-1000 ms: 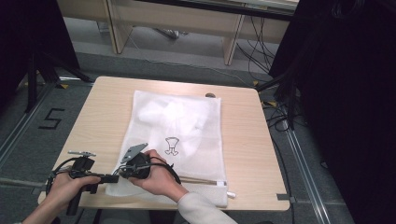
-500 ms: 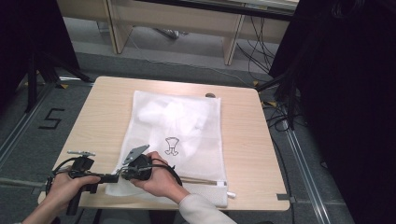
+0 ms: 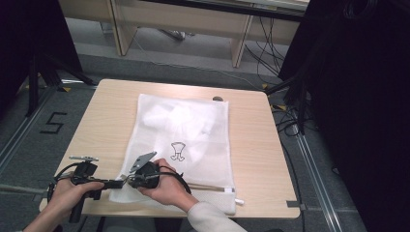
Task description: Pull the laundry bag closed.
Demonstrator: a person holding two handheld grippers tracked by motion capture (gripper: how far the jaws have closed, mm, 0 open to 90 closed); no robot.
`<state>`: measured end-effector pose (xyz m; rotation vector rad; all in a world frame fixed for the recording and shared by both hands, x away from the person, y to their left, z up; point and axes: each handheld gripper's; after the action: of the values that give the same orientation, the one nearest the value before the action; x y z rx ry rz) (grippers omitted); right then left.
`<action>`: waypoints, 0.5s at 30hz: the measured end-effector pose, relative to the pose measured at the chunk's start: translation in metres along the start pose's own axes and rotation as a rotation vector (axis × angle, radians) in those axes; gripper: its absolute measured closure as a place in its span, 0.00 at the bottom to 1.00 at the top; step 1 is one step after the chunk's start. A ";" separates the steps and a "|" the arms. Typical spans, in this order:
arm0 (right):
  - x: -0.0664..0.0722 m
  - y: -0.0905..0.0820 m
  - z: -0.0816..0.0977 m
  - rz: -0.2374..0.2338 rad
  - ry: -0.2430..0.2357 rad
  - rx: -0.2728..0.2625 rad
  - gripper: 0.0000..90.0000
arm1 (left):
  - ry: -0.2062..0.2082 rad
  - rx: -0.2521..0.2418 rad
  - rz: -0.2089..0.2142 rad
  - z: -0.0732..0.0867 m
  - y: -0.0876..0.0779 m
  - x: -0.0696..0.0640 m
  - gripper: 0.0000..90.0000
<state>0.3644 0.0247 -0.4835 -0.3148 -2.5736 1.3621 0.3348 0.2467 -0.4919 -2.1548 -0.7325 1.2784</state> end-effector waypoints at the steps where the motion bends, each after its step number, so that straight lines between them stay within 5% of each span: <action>1: -0.001 -0.001 0.000 0.004 -0.015 0.006 0.92 | -0.004 -0.008 -0.009 0.000 0.000 -0.001 0.96; 15: 0.001 -0.001 0.007 0.019 -0.020 0.015 0.92 | 0.022 0.000 -0.033 0.000 0.001 -0.004 0.96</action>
<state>0.3618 0.0187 -0.4863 -0.3258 -2.5818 1.3972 0.3335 0.2435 -0.4898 -2.1449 -0.7564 1.2356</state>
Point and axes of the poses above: each handheld gripper's, and its own axes: y roughly forward along the jaws, z roughly out of its underside, x roughly to its left, and after that the axes turned 8 degrees about x, right-handed
